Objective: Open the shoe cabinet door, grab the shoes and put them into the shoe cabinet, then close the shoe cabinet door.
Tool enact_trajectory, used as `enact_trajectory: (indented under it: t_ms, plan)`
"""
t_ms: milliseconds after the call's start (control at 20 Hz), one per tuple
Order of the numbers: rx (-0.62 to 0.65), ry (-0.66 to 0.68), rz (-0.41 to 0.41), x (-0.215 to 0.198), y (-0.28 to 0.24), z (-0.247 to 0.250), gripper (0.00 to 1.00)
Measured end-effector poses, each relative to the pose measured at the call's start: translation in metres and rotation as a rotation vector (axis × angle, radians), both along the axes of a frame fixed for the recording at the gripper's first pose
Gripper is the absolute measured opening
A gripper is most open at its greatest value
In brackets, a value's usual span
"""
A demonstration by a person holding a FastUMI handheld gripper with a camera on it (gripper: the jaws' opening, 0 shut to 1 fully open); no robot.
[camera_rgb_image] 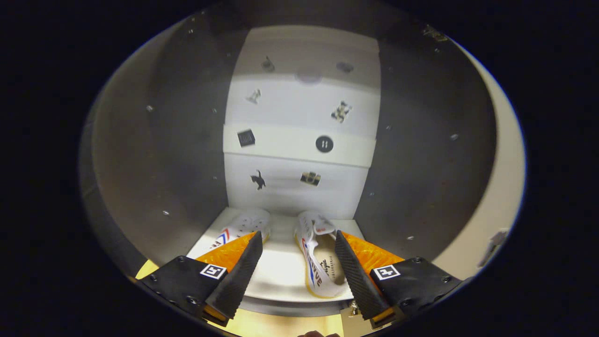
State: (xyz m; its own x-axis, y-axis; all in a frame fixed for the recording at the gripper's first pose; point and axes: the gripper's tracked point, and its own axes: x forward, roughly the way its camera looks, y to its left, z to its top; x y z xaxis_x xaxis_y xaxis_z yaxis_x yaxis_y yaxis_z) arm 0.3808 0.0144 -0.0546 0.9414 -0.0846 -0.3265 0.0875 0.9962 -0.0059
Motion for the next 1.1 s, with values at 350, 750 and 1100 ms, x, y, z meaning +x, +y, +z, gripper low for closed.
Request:
enact_trajectory:
  t_ms: [350, 750, 1100]
  plan:
    - [0.012, -0.195, -0.004, -0.121, 0.009, 0.066, 0.98]
    - [0.016, -0.263, 0.014, -0.25, 0.029, 0.081, 0.97]
    - [0.027, -0.183, 0.038, -0.359, 0.001, 0.057, 0.97]
